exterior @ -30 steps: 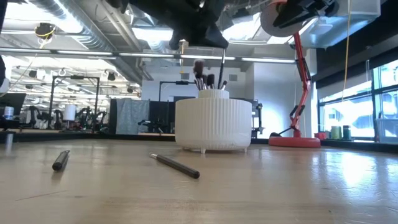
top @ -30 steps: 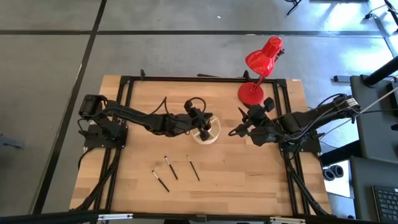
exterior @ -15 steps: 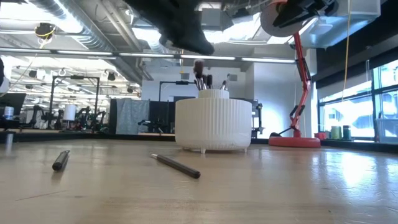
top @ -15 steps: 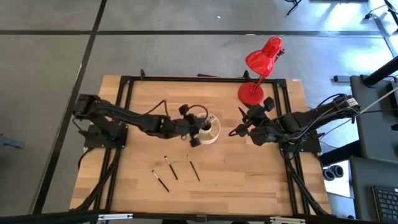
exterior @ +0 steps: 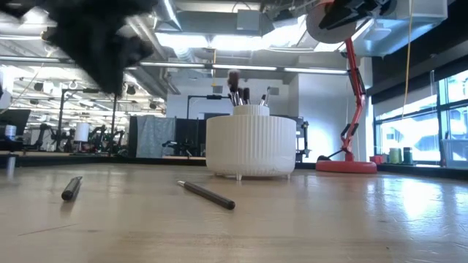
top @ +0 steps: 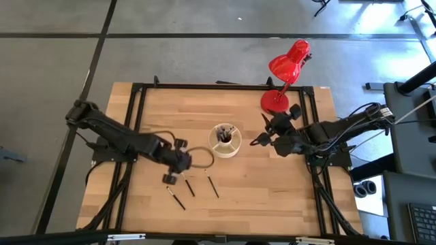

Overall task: Put items in baskets/containers
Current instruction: Put the eyeshadow brush into the brush organizer

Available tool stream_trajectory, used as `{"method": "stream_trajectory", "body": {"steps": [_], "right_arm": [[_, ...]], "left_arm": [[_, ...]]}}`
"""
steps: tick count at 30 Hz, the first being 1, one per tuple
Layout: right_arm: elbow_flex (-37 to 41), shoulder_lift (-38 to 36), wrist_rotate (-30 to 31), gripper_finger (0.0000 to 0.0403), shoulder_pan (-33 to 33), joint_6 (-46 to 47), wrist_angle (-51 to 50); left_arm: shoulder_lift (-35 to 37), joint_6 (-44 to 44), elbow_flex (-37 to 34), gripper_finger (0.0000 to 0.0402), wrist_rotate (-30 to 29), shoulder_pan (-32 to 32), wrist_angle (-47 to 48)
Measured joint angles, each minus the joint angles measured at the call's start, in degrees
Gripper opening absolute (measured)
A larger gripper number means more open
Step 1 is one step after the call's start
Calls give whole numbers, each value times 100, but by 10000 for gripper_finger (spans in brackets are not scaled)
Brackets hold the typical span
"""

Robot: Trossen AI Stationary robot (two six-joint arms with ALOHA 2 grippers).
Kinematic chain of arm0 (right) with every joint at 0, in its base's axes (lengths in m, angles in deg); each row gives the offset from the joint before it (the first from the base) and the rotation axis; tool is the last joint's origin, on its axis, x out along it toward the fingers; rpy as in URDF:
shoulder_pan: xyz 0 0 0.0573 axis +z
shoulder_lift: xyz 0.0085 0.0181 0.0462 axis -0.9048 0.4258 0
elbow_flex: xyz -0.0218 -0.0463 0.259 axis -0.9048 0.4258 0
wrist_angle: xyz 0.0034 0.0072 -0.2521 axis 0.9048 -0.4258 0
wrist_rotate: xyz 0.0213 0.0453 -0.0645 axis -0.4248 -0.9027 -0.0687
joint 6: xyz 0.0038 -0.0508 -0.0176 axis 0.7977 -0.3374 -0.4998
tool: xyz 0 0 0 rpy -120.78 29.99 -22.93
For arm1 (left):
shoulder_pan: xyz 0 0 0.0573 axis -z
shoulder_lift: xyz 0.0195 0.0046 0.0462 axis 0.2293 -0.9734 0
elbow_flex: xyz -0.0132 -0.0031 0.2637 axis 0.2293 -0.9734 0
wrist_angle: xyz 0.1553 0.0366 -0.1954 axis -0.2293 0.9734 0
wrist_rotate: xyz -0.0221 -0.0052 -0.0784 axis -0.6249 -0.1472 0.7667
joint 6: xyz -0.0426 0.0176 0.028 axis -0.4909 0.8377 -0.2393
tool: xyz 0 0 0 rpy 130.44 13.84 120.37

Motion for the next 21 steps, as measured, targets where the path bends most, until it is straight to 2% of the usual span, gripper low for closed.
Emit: {"method": "stream_trajectory", "body": {"steps": [5,9,12,21], "right_arm": [[0,0,-48,121,-73,-298,332],[0,0,-59,121,-121,-449,450],[0,0,-56,121,-131,-516,452],[0,0,-367,121,-129,-550,448]], "left_arm": [[-306,709,-634,83,124,219,-453],[-615,929,-946,84,615,86,-1080],[-859,1080,-966,84,859,-26,-1201],[-1337,1798,-958,84,906,-100,-1148]]}}
